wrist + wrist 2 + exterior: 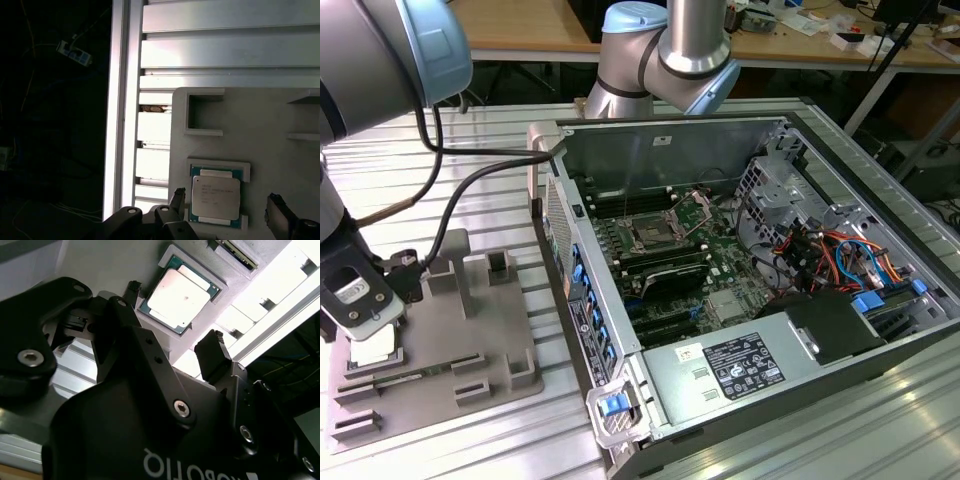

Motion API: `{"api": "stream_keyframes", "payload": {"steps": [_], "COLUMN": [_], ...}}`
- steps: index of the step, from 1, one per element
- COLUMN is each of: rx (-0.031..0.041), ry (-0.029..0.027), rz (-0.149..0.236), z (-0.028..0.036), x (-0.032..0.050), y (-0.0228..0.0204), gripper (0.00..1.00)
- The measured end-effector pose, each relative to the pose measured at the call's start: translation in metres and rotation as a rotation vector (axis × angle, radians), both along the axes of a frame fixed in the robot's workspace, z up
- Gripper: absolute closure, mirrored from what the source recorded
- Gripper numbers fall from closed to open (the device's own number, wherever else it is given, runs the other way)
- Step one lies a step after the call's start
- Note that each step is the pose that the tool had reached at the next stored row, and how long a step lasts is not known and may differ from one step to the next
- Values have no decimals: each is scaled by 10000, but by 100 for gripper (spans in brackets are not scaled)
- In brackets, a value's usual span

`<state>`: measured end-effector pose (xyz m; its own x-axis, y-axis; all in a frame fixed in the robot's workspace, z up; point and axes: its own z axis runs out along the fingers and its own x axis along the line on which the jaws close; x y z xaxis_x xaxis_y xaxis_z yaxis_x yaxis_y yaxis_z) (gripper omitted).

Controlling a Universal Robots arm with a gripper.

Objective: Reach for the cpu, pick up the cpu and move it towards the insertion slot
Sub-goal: 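Pick up the cpu and move it towards the insertion slot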

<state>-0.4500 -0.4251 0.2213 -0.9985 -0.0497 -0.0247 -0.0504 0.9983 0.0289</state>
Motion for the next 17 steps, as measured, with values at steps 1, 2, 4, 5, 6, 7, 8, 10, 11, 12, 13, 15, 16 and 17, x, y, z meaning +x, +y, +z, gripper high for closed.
{"api": "stream_keyframes", "payload": {"steps": [1, 2, 4, 5, 6, 7, 8, 10, 11, 12, 13, 15, 16, 17], "rx": [-1, -1, -1, -2, -3, -3, -3, -3, -4, -3, -3, -3, -3, -2], "ry": [1, 2, 0, 0, 1, 1, 1, 3, 3, 1, 1, 1, 3, 8], "rz": [2, 2, 0, -1, 0, 0, 0, 0, 0, 0, 0, 0, 0, 0], "z": [-13, -22, -47, -74, -85, -93, -101, -111, -112, -115, -116, -117, -119, -122], "x": [0, 0, 0, 0, 0, -1, -1, -1, -1, 0, 0, 0, 0, 0], "y": [-4, -8, -13, -17, -19, -20, -21, -22, -22, -22, -23, -23, -22, -22], "gripper": [27, 27, 27, 27, 27, 27, 27, 27, 27, 27, 27, 27, 27, 27]}}
